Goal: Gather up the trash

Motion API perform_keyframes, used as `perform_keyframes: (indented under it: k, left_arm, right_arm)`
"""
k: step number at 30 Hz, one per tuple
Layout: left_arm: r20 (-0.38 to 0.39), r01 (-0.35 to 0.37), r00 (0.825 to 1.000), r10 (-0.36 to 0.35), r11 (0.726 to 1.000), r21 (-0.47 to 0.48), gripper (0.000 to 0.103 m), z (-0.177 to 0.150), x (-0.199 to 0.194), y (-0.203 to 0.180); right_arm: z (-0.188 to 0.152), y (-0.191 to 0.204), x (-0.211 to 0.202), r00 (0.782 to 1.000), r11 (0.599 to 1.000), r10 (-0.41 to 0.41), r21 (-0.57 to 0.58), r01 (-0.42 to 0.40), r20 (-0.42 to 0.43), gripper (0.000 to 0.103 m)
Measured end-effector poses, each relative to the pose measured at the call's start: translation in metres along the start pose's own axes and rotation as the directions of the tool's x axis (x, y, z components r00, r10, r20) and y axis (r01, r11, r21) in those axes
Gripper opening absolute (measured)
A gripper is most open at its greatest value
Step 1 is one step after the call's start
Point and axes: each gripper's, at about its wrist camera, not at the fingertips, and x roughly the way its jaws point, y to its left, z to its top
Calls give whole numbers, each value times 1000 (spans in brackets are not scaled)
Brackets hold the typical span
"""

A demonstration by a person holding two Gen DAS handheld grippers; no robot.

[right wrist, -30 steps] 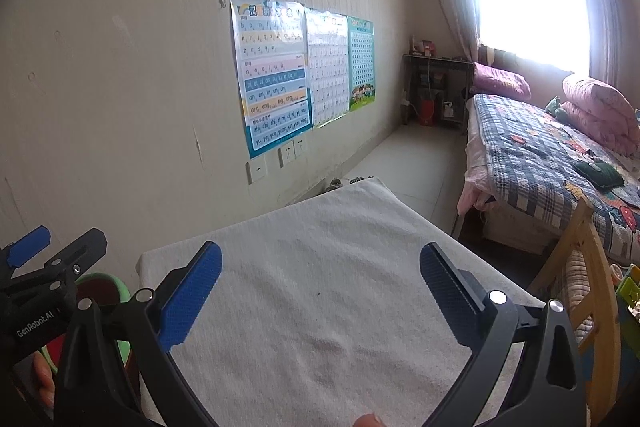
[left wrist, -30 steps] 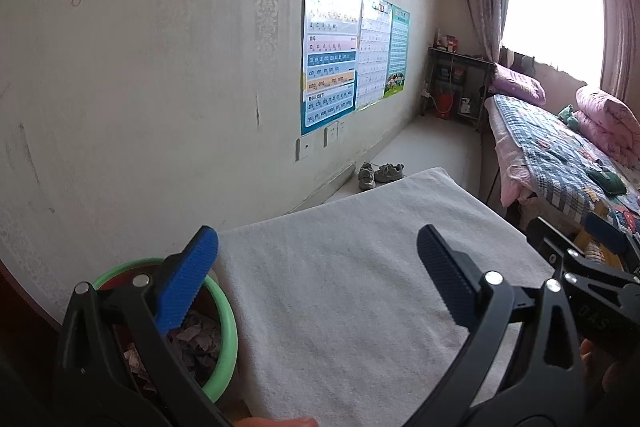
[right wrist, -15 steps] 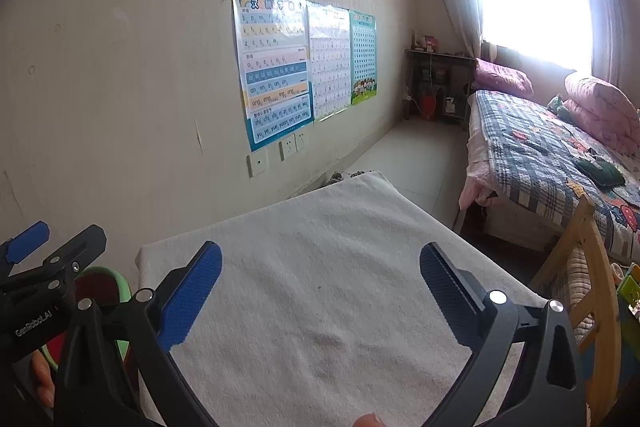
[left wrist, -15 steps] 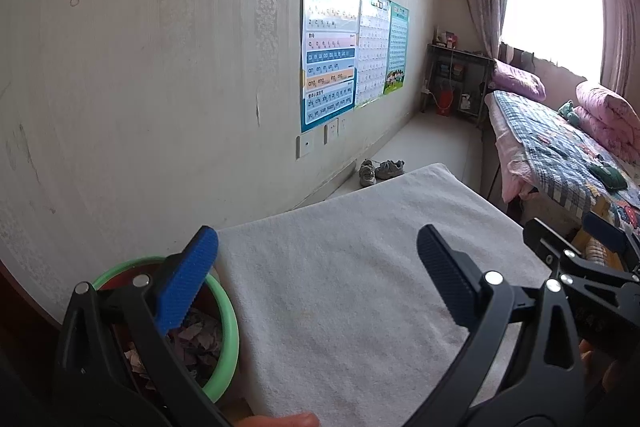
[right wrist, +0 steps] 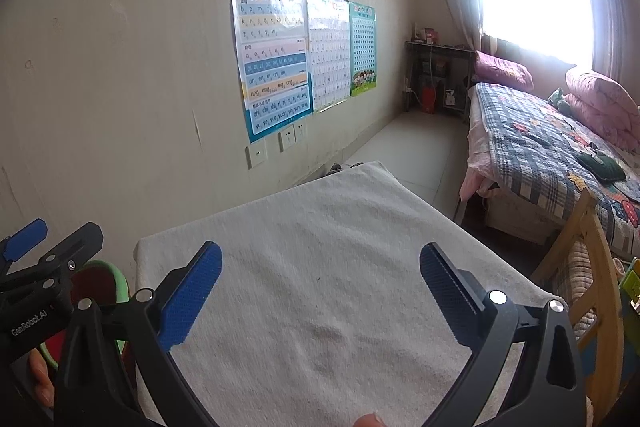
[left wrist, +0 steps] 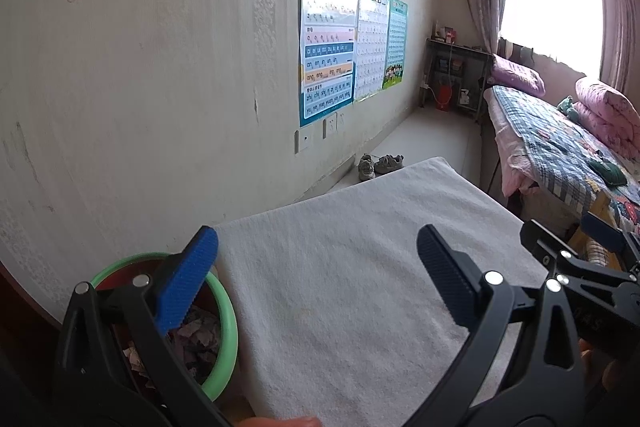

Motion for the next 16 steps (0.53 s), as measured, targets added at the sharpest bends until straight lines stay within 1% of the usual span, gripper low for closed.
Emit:
perform_keyframes:
  k: [9,11,14,16]
  left_arm:
    - [-12,21,1000,-20,1000,18,97,-5,4,-4]
    - [-18,3,1000,-3,1000,12,97,-7,6,-2]
    - [-50,-21,999,21,1000,-10,98,-8,14,7]
    - [-63,-43,997,42,999,-17,98,-11,17,13]
  right_arm:
    - [-5,-4,8,1000,1000,-3,10,4,-29,96]
    - [-9,-6,13,999,1000,-4,9,4,-46,96]
    - [-21,-17,33,995,999,-39,5,39,-90,96]
    - [-32,-33,55,988,996,-82,7,84,-132,96]
